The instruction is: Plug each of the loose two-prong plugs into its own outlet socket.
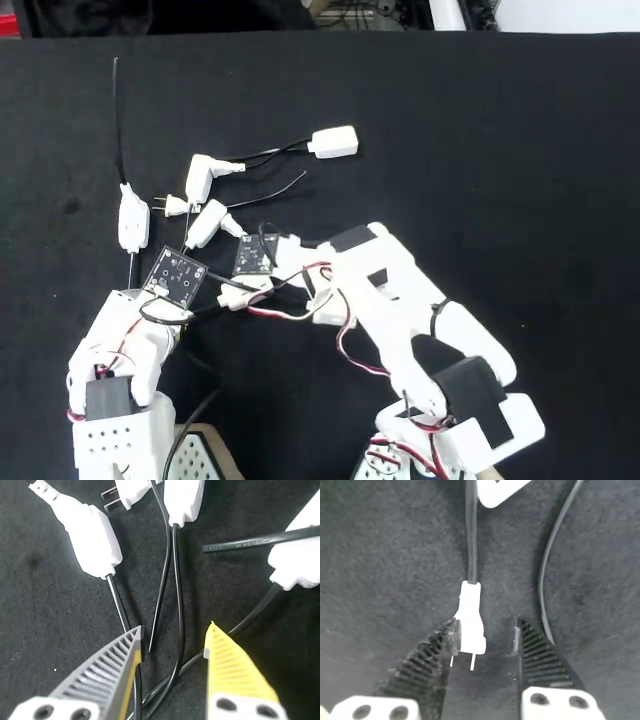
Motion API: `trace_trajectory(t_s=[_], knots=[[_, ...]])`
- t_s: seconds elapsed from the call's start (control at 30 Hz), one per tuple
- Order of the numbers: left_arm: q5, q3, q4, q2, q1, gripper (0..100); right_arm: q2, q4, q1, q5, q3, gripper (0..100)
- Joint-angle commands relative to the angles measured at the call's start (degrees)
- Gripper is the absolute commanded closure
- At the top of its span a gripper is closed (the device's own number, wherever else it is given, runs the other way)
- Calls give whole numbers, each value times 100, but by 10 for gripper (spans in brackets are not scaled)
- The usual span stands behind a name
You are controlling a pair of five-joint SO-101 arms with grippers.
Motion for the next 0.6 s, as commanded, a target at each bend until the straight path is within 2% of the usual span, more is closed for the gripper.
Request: trace_trajectory(t_s=[0.0,0.3,0.57], knots=[[-70,75,44,-44,84,798,92,202,-79,-229,303,822],[-70,75,44,-44,84,798,92,378,-88,-510,374,822],[-70,75,44,-44,84,798,57,431,-510,-853,532,822]])
